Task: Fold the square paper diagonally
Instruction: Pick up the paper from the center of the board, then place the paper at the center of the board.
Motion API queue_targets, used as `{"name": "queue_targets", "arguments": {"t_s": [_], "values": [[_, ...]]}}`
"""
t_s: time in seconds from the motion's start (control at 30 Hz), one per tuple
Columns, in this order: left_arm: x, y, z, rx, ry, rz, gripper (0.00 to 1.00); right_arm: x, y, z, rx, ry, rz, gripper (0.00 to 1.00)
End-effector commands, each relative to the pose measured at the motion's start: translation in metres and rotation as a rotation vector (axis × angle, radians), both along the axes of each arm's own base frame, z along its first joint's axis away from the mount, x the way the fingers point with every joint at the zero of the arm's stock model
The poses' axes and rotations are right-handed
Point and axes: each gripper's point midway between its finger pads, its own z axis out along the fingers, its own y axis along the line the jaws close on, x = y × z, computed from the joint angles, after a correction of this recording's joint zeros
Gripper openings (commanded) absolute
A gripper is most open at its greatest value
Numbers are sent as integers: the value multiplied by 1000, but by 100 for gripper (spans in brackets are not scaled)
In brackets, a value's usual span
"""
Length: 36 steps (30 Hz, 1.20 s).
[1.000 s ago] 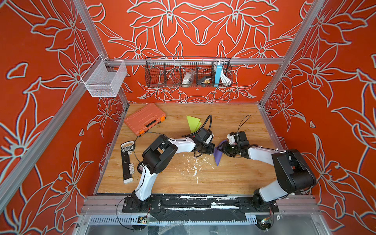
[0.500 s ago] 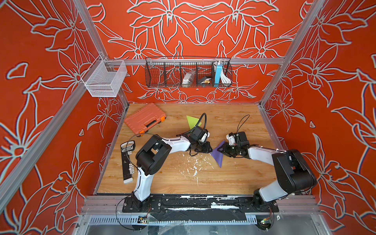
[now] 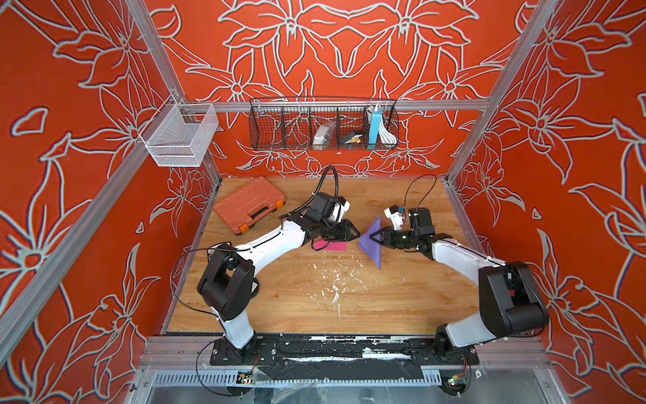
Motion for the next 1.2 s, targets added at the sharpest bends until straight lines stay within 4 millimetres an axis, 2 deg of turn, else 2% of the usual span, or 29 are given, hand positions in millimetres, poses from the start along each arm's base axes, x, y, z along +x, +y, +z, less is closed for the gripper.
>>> {"name": "queue_targets", "arguments": {"t_s": [0.0,0.13,0.23,0.33,0.4,0.47,0.57,0.7,1.17], "values": [[-2,16,42,-56,-10,-22,40,-2,6,51,17,-162,102,22],[10,36,75,-72,-101,-67,42,1,7,90,38,-294,149,22],[11,39,97,-105,-204,-137,43,4,10,110,66,-369,193,22],[11,42,110,-99,-311,-173,43,6,13,130,119,-431,252,21],[6,43,114,-103,-381,-213,42,7,15,142,164,-473,280,20],[3,45,114,-112,-446,-221,43,6,17,154,192,-517,318,14],[2,50,108,-120,-488,-215,46,0,21,167,232,-551,390,10],[-1,49,100,-115,-483,-255,46,-8,25,175,277,-549,454,10],[2,38,96,-220,-391,-291,38,-22,28,172,333,-525,511,10]]}}
